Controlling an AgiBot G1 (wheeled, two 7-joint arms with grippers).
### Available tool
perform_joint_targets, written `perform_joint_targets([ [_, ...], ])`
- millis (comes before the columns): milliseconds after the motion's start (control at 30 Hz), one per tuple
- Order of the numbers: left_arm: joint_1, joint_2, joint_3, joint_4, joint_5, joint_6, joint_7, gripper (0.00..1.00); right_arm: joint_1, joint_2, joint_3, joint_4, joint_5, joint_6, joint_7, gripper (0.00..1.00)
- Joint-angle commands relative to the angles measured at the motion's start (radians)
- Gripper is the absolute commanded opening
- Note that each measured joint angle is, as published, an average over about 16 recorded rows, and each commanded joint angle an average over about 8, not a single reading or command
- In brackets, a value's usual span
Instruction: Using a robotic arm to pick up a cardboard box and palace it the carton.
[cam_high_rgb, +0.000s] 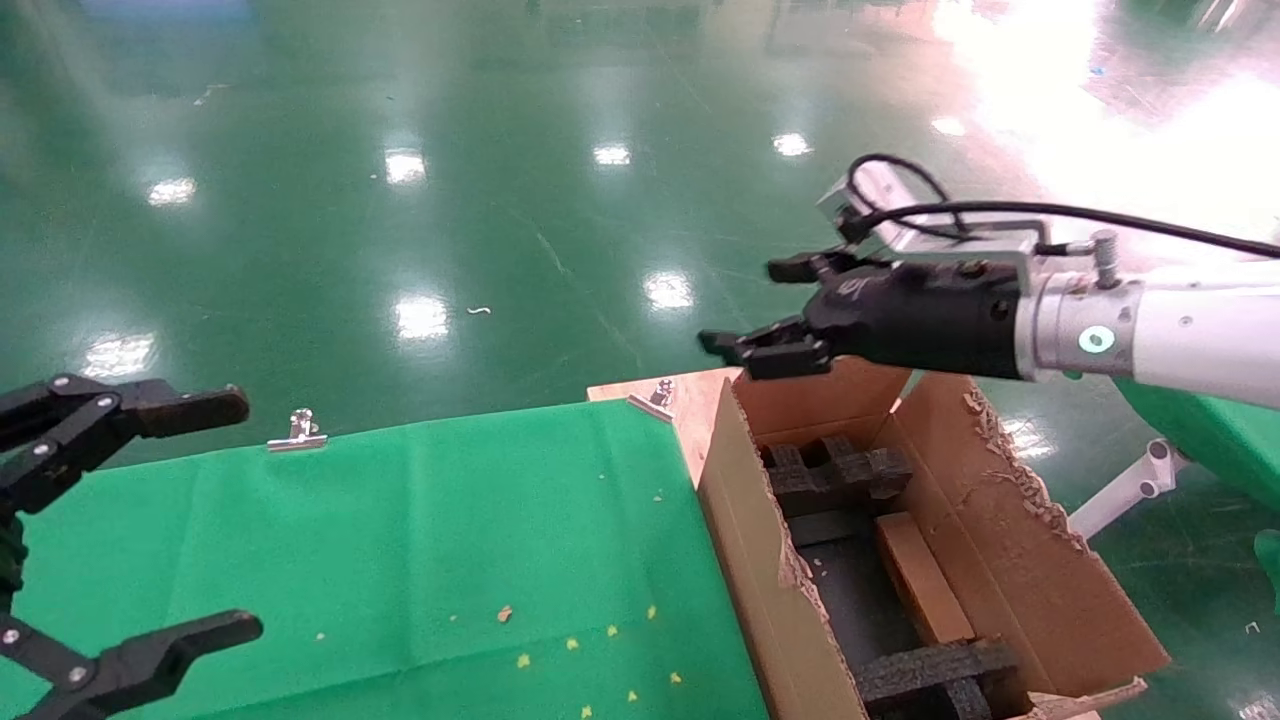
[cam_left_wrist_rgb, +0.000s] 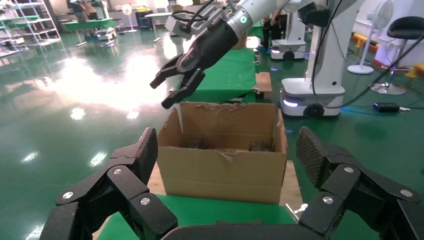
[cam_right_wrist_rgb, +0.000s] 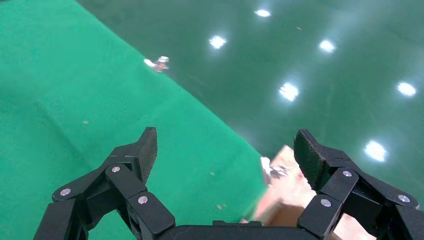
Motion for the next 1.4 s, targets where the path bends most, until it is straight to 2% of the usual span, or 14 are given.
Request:
perform_joint_targets([
  [33,0.0,0.0,0.0,0.0,0.0,0.0,0.0,1.0,-0.028,-0.007,0.045,-0.001,0.003,-0.028,-0.01,1.0],
  [333,0.0,0.0,0.0,0.0,0.0,0.0,0.0,1.0,-0.168,-0.041,0.264,-0.008,0.018,-0.167,-0.062,1.0],
  [1400,0.0,0.0,0.001,0.0,-0.001,0.0,0.001,1.0,-0.736,-0.18,1.158,-0.036,0.077,-0.733,-0.27,1.0],
])
